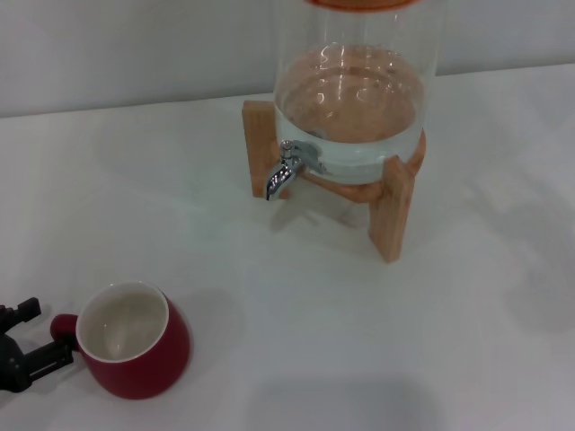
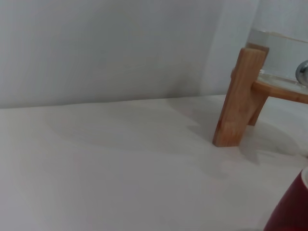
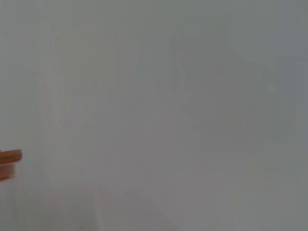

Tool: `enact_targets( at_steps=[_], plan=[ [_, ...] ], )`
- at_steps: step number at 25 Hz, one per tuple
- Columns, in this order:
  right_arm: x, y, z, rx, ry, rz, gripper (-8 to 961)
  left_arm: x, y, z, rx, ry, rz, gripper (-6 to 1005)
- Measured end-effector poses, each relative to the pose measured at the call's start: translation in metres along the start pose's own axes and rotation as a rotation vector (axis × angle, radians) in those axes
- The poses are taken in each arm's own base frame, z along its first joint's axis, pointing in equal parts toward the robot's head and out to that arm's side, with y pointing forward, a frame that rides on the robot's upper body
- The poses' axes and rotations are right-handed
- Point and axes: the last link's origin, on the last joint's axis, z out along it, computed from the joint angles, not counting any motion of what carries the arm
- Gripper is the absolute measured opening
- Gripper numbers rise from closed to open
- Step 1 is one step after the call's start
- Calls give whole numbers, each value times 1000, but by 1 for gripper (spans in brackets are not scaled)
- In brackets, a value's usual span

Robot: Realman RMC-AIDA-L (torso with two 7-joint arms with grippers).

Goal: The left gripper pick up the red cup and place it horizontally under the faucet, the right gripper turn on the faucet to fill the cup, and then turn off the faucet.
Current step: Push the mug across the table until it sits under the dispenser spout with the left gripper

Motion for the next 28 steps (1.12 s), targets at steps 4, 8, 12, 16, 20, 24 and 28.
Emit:
enact_targets(
  at_steps=[4,8,12,16,20,24,28],
  plan=[
    [0,0,0,1,0,0,721,1,-1,0,1,-1,4,803],
    [0,0,1,1,-1,0,721,4,-1,3,-4,3,10,802],
    [0,0,1,1,-1,0,721,5,-2,4,-4,4,13,800],
    [0,0,1,1,-1,0,721,8,-2,6,-7,6,18,799],
    [0,0,1,2,-1,1,721,9,-2,7,-10,7,19,797],
    [0,-1,1,4,-1,1,720,9,-2,7,-10,8,20,796],
    [0,-1,1,4,-1,1,720,9,-2,7,-10,9,19,794]
  ],
)
